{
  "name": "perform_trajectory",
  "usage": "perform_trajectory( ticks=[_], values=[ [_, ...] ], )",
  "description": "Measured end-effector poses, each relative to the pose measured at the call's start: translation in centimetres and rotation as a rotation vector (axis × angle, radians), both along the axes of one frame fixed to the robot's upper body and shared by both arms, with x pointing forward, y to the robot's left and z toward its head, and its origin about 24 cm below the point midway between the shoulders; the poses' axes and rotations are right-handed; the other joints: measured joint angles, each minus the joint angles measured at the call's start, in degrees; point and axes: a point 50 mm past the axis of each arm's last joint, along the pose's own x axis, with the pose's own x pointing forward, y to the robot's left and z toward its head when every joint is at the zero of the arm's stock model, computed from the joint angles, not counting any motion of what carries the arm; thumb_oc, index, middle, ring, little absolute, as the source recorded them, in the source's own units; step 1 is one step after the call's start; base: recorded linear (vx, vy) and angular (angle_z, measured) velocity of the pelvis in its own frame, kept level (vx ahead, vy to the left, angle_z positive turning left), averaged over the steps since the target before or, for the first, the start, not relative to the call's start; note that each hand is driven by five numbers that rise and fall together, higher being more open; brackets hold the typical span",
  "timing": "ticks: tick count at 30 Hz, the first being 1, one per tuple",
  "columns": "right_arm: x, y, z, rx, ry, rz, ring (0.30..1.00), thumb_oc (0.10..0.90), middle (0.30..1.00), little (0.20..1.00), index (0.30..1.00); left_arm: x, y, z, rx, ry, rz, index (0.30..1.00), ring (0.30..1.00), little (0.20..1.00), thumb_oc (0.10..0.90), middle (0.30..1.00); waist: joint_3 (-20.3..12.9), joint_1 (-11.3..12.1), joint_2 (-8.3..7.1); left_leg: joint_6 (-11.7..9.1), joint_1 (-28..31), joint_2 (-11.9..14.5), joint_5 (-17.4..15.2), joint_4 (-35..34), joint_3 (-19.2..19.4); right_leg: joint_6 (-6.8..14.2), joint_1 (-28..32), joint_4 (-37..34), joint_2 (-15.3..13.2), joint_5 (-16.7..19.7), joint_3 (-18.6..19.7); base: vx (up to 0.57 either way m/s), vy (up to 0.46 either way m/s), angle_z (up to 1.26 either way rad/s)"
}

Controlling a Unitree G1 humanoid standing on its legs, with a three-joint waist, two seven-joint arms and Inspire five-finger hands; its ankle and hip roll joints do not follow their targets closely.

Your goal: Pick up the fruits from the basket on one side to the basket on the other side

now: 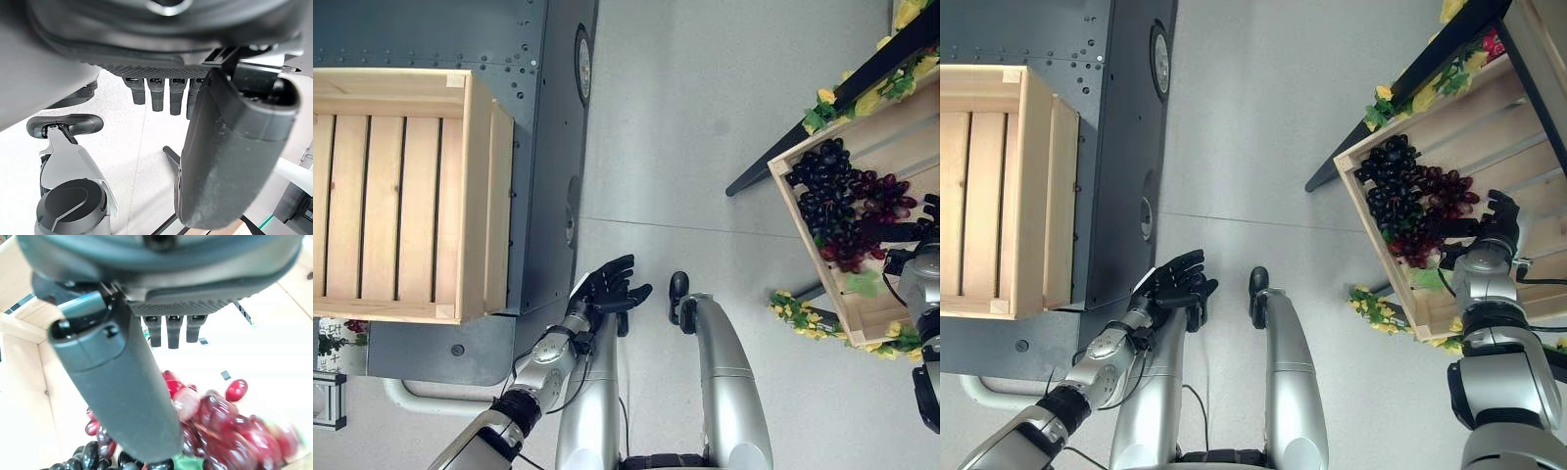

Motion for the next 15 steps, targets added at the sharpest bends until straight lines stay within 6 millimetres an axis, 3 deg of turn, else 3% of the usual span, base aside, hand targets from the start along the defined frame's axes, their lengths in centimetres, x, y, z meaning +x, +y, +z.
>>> perform_trajectory(
  ticks=[15],
  values=[
    [-0.44, -0.53, -0.43, 0.022, 0.028, -0.017, 0.900, 0.800, 0.900, 0.900, 0.900, -0.08, -0.45, 0.12, -0.007, -0.007, -0.017, 0.900, 0.900, 0.900, 0.800, 0.900, 0.0, -0.2, 0.45, 0.0, 3.4, 0.0, 0.0, -2.3, 0.9, 0.0, 2.7, -1.5, -0.1, 0.0, 0.5, 0.00, 0.016, 0.00]
  ],
)
